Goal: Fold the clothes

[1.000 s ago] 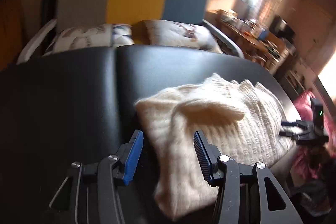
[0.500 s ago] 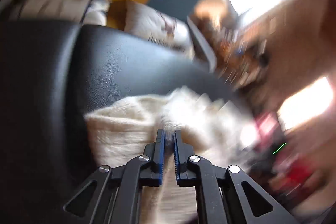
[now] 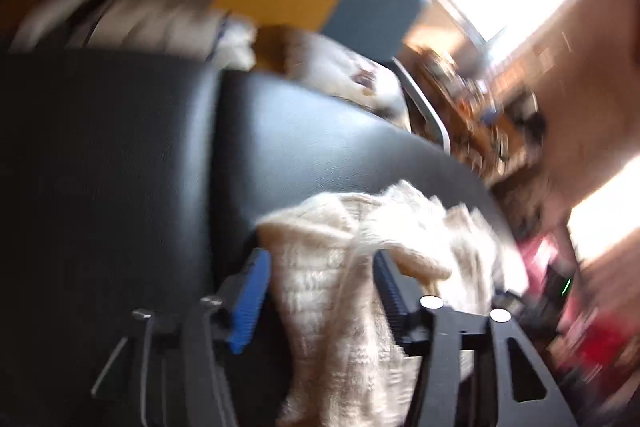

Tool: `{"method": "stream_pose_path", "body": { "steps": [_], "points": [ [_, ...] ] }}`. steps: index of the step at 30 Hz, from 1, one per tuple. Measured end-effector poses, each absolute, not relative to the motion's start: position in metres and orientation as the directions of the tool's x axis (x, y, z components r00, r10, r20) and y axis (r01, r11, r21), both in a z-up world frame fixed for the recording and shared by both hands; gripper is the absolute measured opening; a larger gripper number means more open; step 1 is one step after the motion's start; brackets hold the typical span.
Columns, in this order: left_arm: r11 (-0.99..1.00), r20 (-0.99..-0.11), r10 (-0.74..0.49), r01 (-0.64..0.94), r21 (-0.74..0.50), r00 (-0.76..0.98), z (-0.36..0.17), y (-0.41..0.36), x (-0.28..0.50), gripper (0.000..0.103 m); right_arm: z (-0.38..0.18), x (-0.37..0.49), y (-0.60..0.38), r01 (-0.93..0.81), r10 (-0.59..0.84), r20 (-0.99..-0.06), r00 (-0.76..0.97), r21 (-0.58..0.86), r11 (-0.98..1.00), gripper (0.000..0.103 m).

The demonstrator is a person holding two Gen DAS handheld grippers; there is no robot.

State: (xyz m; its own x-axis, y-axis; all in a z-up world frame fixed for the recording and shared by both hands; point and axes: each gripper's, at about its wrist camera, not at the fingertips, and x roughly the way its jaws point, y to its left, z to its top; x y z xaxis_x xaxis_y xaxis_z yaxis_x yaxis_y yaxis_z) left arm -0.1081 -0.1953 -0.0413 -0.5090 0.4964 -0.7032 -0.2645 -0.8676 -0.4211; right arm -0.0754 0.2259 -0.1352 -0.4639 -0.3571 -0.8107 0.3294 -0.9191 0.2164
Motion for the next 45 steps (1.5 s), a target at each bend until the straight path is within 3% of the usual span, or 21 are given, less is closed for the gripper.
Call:
{"method": "stream_pose_path", "body": {
  "steps": [5,7,8,9,10,11,13,15,18,20,22,25,27,30,36,37,39,40,42,43,45],
  "points": [
    [-0.831,-0.794,0.356,-0.555,-0.028,-0.493,-0.029,-0.130,-0.106,0.073,-0.137,-0.074,0.216,0.349,-0.328,-0.812,-0.482,0.166,-0.922,0.090],
    [-0.805,-0.820,0.322,-0.593,0.026,-0.473,-0.039,-0.123,-0.112,0.073,-0.138,-0.074,0.214,0.350,-0.324,-0.810,-0.488,0.158,-0.923,0.092],
    [-0.808,-0.832,0.318,-0.589,0.014,-0.455,-0.045,-0.122,-0.118,0.072,-0.138,-0.074,0.213,0.351,-0.322,-0.809,-0.492,0.154,-0.924,0.093],
    [-0.815,-0.843,0.316,-0.580,-0.006,-0.436,-0.051,-0.122,-0.126,0.059,-0.138,-0.073,0.212,0.354,-0.321,-0.806,-0.497,0.149,-0.923,0.093],
    [-0.825,-0.850,0.311,-0.565,-0.020,-0.425,-0.056,-0.122,-0.132,0.043,-0.139,-0.071,0.211,0.359,-0.319,-0.804,-0.502,0.143,-0.922,0.094],
    [-0.841,-0.852,0.307,-0.540,-0.033,-0.425,-0.060,-0.121,-0.136,0.009,-0.139,-0.070,0.210,0.364,-0.318,-0.802,-0.506,0.136,-0.921,0.095],
    [-0.873,-0.840,0.330,-0.478,-0.097,-0.431,-0.061,-0.122,-0.143,0.007,-0.140,-0.070,0.209,0.372,-0.317,-0.800,-0.509,0.127,-0.919,0.095],
    [-0.885,-0.789,0.423,-0.389,-0.255,-0.445,-0.054,-0.137,-0.144,0.006,-0.139,-0.070,0.209,0.373,-0.321,-0.800,-0.506,0.132,-0.918,0.095],
    [-0.827,-0.717,0.541,-0.121,-0.549,-0.441,-0.067,-0.180,-0.157,0.006,-0.139,-0.071,0.211,0.368,-0.337,-0.798,-0.500,0.157,-0.917,0.096],
    [-0.748,-0.712,0.590,0.073,-0.659,-0.381,-0.100,-0.203,-0.171,0.006,-0.139,-0.071,0.210,0.374,-0.335,-0.801,-0.496,0.151,-0.915,0.098],
    [-0.729,-0.727,0.588,0.157,-0.666,-0.355,-0.121,-0.209,-0.173,0.007,-0.139,-0.071,0.208,0.380,-0.333,-0.804,-0.493,0.146,-0.913,0.098],
    [-0.689,-0.688,0.632,0.147,-0.709,-0.355,-0.122,-0.207,-0.166,0.010,-0.140,-0.068,0.208,0.386,-0.333,-0.799,-0.500,0.138,-0.912,0.099],
    [-0.676,-0.664,0.648,0.121,-0.727,-0.375,-0.115,-0.207,-0.158,0.034,-0.140,-0.067,0.207,0.387,-0.334,-0.797,-0.503,0.138,-0.912,0.100],
    [-0.688,-0.657,0.643,0.081,-0.722,-0.393,-0.105,-0.209,-0.136,0.052,-0.141,-0.067,0.205,0.388,-0.330,-0.798,-0.504,0.132,-0.912,0.103],
    [-0.798,-0.741,0.565,-0.013,-0.602,-0.362,-0.100,-0.190,-0.089,0.057,-0.141,-0.065,0.203,0.381,-0.320,-0.798,-0.510,0.124,-0.916,0.103],
    [-0.817,-0.758,0.543,-0.018,-0.577,-0.362,-0.101,-0.186,-0.084,0.055,-0.141,-0.066,0.202,0.381,-0.315,-0.803,-0.507,0.119,-0.917,0.103],
    [-0.816,-0.740,0.534,-0.018,-0.578,-0.409,-0.090,-0.187,-0.075,0.019,-0.140,-0.068,0.200,0.385,-0.306,-0.815,-0.493,0.111,-0.916,0.103],
    [-0.809,-0.724,0.535,-0.019,-0.587,-0.435,-0.084,-0.188,-0.070,0.019,-0.140,-0.069,0.200,0.389,-0.303,-0.822,-0.483,0.109,-0.915,0.103],
    [-0.732,-0.621,0.603,-0.040,-0.680,-0.500,-0.063,-0.201,-0.054,0.006,-0.140,-0.071,0.200,0.398,-0.302,-0.833,-0.464,0.109,-0.911,0.103],
    [-0.692,-0.577,0.633,-0.042,-0.721,-0.516,-0.056,-0.207,-0.045,0.006,-0.140,-0.071,0.200,0.403,-0.304,-0.837,-0.456,0.110,-0.908,0.103],
    [-0.660,-0.571,0.657,-0.009,-0.751,-0.492,-0.064,-0.212,-0.030,0.006,-0.141,-0.072,0.201,0.407,-0.305,-0.836,-0.457,0.109,-0.907,0.103]
  ]
}}
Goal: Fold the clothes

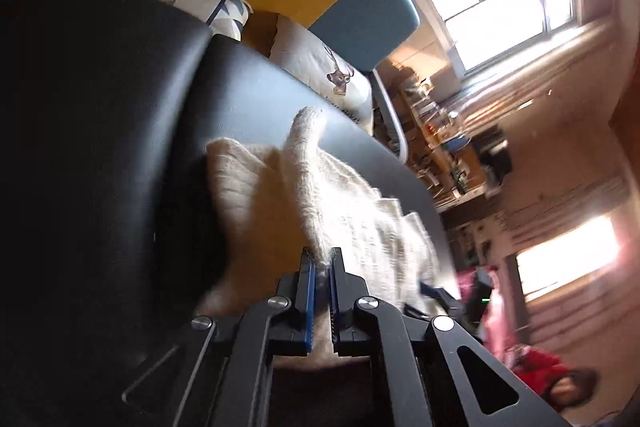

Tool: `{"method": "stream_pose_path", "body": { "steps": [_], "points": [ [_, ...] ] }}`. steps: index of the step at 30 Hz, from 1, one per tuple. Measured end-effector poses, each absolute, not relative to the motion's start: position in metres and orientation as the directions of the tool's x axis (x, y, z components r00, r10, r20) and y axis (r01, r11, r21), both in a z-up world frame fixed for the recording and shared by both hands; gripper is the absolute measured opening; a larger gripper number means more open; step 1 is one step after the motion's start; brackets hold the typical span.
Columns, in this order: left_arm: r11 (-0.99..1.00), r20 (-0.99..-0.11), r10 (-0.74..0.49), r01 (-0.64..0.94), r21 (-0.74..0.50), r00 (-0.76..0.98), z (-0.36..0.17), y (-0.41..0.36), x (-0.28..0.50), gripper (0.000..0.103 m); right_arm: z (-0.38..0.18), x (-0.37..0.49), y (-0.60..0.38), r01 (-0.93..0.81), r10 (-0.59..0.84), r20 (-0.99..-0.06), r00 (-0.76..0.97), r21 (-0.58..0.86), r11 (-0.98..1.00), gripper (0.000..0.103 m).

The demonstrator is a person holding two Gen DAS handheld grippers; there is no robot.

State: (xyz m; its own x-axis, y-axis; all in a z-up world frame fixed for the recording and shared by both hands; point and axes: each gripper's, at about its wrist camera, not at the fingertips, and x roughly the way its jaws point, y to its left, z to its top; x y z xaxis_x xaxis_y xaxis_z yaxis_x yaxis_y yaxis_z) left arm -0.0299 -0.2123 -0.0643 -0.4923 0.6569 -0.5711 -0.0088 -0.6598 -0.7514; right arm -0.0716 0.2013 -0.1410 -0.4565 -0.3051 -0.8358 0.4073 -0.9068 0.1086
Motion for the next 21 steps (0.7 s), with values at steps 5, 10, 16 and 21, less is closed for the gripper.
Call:
{"method": "stream_pose_path", "body": {
  "steps": [5,10,16,21],
  "points": [
    [-0.742,-0.736,0.557,0.169,-0.649,-0.383,-0.131,-0.220,-0.010,0.006,-0.144,-0.069,0.197,0.410,-0.282,-0.837,-0.469,0.076,-0.909,0.103],
    [-0.662,-0.652,0.626,0.149,-0.734,-0.429,-0.120,-0.228,-0.002,0.012,-0.142,-0.069,0.198,0.413,-0.285,-0.831,-0.478,0.073,-0.908,0.103],
    [-0.780,-0.760,0.553,0.107,-0.616,-0.343,-0.118,-0.202,-0.009,0.007,-0.140,-0.062,0.200,0.428,-0.296,-0.811,-0.504,0.063,-0.901,0.103],
    [-0.808,-0.783,0.519,0.104,-0.581,-0.341,-0.111,-0.203,0.003,0.012,-0.138,-0.060,0.203,0.449,-0.323,-0.809,-0.491,0.082,-0.890,0.103]
  ]
}}
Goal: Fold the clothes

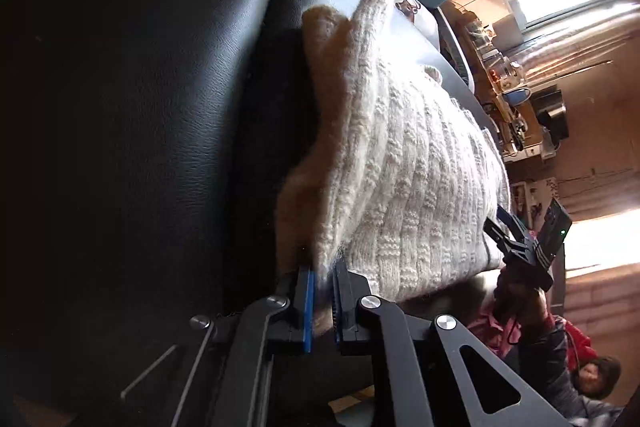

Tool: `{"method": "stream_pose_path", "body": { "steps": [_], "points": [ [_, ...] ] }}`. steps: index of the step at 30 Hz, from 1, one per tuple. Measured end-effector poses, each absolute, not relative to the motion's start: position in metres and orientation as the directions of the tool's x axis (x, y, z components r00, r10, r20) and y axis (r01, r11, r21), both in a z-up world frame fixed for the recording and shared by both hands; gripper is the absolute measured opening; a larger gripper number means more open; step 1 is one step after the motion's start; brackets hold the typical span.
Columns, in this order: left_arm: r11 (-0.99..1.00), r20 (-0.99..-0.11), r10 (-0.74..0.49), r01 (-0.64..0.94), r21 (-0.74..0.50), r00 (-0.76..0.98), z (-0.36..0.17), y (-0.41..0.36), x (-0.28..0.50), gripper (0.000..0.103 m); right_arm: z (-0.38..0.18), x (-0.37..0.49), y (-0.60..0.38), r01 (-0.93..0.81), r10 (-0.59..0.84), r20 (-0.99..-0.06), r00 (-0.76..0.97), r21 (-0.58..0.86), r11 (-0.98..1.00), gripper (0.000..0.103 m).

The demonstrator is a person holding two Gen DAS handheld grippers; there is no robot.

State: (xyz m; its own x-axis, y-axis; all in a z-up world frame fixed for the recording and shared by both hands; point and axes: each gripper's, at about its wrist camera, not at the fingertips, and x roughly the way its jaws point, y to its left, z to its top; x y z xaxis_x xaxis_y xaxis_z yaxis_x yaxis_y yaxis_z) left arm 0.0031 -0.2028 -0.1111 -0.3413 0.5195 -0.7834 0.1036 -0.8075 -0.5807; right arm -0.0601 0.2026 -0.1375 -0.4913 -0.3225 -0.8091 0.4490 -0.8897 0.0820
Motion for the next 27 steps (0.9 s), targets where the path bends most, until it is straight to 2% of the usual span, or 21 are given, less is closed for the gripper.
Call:
{"method": "stream_pose_path", "body": {
  "steps": [2,4,6,7,10,13,18,20,22,24,25,27],
  "points": [
    [-0.820,-0.782,0.487,0.105,-0.563,-0.388,-0.092,-0.204,0.004,0.014,-0.136,-0.060,0.203,0.454,-0.331,-0.812,-0.481,0.092,-0.886,0.103],
    [-0.851,-0.768,0.432,0.068,-0.521,-0.473,-0.069,-0.202,-0.004,0.028,-0.124,-0.066,0.205,0.450,-0.355,-0.820,-0.449,0.135,-0.883,0.103],
    [-0.880,-0.746,0.403,-0.003,-0.474,-0.531,-0.046,-0.187,-0.019,0.053,-0.105,-0.070,0.210,0.451,-0.399,-0.793,-0.460,0.178,-0.875,0.100],
    [-0.890,-0.735,0.405,-0.051,-0.454,-0.544,-0.036,-0.175,-0.030,0.057,-0.096,-0.073,0.212,0.451,-0.415,-0.780,-0.468,0.194,-0.871,0.100],
    [-0.912,-0.743,0.408,-0.208,-0.353,-0.531,-0.025,-0.126,-0.074,0.058,-0.072,-0.089,0.214,0.445,-0.419,-0.750,-0.512,0.186,-0.876,0.100],
    [-0.910,-0.782,0.395,-0.323,-0.261,-0.482,-0.036,-0.077,-0.120,0.058,-0.065,-0.112,0.210,0.420,-0.378,-0.767,-0.519,0.157,-0.894,0.100],
    [-0.893,-0.870,0.374,-0.377,-0.246,-0.319,-0.080,-0.035,-0.164,0.059,-0.085,-0.150,0.198,0.428,-0.292,-0.843,-0.453,0.081,-0.900,0.099],
    [-0.905,-0.890,0.333,-0.371,-0.210,-0.310,-0.095,-0.024,-0.170,0.058,-0.100,-0.158,0.196,0.434,-0.261,-0.869,-0.421,0.059,-0.899,0.099],
    [-0.914,-0.895,0.307,-0.364,-0.182,-0.323,-0.103,-0.017,-0.172,0.048,-0.118,-0.163,0.194,0.433,-0.235,-0.894,-0.382,0.052,-0.900,0.099],
    [-0.921,-0.872,0.317,-0.341,-0.188,-0.374,-0.099,-0.020,-0.164,0.010,-0.127,-0.161,0.197,0.415,-0.249,-0.892,-0.377,0.077,-0.906,0.099],
    [-0.928,-0.855,0.318,-0.318,-0.193,-0.409,-0.097,-0.022,-0.159,0.009,-0.129,-0.159,0.199,0.403,-0.266,-0.883,-0.387,0.097,-0.910,0.097],
    [-0.938,-0.817,0.319,-0.282,-0.200,-0.480,-0.093,-0.027,-0.147,0.007,-0.127,-0.154,0.200,0.402,-0.292,-0.866,-0.405,0.119,-0.908,0.079]
  ]
}}
